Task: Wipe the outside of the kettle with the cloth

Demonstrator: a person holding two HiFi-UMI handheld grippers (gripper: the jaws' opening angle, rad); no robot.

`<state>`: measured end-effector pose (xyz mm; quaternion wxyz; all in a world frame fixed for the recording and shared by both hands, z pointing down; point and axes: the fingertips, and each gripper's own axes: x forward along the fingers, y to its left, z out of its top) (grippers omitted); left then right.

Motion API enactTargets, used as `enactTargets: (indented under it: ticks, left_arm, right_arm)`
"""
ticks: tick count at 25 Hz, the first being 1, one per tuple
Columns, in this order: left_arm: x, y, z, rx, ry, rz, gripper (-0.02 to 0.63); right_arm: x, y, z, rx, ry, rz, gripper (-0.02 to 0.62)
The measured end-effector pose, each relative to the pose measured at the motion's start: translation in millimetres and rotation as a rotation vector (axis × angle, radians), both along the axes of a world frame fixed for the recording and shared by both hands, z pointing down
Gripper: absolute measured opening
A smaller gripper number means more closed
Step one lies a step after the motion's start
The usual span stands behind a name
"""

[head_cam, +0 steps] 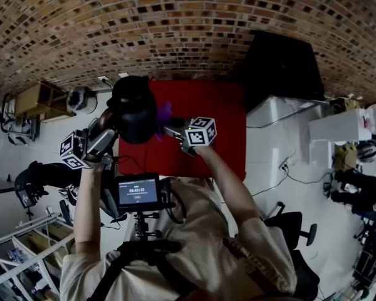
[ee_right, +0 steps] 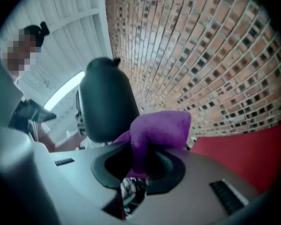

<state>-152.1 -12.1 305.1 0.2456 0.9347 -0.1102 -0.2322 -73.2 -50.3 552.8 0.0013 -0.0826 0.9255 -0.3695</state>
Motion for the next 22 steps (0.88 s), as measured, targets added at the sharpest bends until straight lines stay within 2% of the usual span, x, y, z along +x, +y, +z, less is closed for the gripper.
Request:
enactTargets:
  ticks: [2,4,7,9,12,14,16,19,22]
  left_arm:
    - [-1.2,3.8,-0.6,0.008,0.01,0.019,0.1]
    - [-2.3,9.0,-0.5,0.028,0.015,0.052,0.1]
    - [-7.5,17.8,1.6,0.057,0.015,0.107,0.1]
    - [-8.5,22.5,4.7,0.07,0.01,0.133,0.1]
    - [-2.2,26.3,7.0,0.093,-0.014,0.145,0.1]
    - [3.3,26.2,5.6,0.104,-0.021,0.145,0.1]
    - [4.9,23.1,3.7,0.106,-0.014,0.134,0.1]
    - [1.2,15.5,3.3,0.094,-0.006,0.11,0.1]
    - [-1.0,10.7,9.8,0.077,-0.012,0.097,0.1]
  right_arm:
    - [-5.2,18.5,28.3,0.056,0.137,-0.069,0.077]
    - [8.3,4.5,24.7,0.083,0.15,-0.026,0.078]
    - [41.5,-50.2,-34.8,0.085,-0.022,0.115,0.078]
    - [54.8,-77.6,-85.8,0.077,-0.166,0.146,0.078]
    - [50.8,-92.4,-138.2,-0.006,-0.385,0.091,0.077]
    - [35.0,-87.6,-143.3,-0.051,-0.445,0.035,0.077]
    - [19.6,-79.6,-129.0,-0.059,-0.401,0.013,0.077]
    - [5.8,-62.6,-78.4,-0.121,-0.318,-0.003,0.077]
    - [-4.2,-29.4,-12.9,-0.141,-0.143,-0.058,0.077]
